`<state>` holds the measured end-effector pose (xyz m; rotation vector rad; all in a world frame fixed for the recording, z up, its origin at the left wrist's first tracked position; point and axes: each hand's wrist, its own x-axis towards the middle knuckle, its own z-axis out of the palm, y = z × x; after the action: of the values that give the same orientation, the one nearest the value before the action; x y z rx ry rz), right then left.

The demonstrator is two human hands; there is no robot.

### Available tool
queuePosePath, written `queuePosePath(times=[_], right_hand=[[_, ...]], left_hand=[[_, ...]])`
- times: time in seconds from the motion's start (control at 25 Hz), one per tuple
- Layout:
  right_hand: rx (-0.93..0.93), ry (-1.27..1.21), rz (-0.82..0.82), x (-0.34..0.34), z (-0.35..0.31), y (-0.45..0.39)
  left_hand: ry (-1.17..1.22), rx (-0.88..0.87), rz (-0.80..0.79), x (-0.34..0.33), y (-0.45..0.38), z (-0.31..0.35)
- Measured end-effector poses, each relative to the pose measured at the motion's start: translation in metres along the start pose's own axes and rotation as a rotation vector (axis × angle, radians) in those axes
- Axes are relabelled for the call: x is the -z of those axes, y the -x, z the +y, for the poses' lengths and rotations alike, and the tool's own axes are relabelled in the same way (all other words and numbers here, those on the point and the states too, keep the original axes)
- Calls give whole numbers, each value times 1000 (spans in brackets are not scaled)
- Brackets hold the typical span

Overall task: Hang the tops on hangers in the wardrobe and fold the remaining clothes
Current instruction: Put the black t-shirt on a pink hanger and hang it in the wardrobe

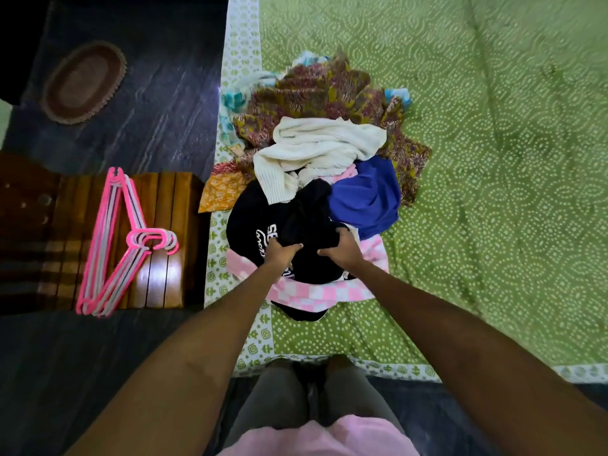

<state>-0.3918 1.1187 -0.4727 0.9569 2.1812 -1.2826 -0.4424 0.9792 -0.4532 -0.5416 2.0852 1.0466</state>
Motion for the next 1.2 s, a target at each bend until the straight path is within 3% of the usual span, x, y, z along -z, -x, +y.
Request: queuePosePath(times=[0.16, 0.28, 0.36, 0.44, 0.6, 0.72, 0.8, 0.92, 1.04, 1.2], right_hand=[[-8, 39, 43, -28, 4, -3], [17, -39, 217, -33, -5, -3], [10, 81, 294, -28, -13, -8], [-9, 125, 225, -19, -19, -18], [-88, -319, -26, -10, -36, -11], [-117, -567, -135, -10, -48, 19], [-200, -603, -378, -3, -52, 43], [-203, -562, -613, 25, -61, 67], [-153, -738, -612, 65, -79, 75], [14, -996, -473, 121, -96, 85]], left_hand=[[95, 77, -84, -2, -19, -28], [174, 71, -129, 1, -15, -23], [163, 34, -193, 4, -7, -22], [144, 31, -276, 8, 2, -25], [87, 26, -323, 24, 11, -27], [-319, -185, -163, 43, 7, -9], [-523, -383, -55, 57, 7, 11], [-520, -533, -245, 66, 17, 43], [-329, -363, -481, 67, 36, 66], [-438, -495, -379, 79, 43, 79]])
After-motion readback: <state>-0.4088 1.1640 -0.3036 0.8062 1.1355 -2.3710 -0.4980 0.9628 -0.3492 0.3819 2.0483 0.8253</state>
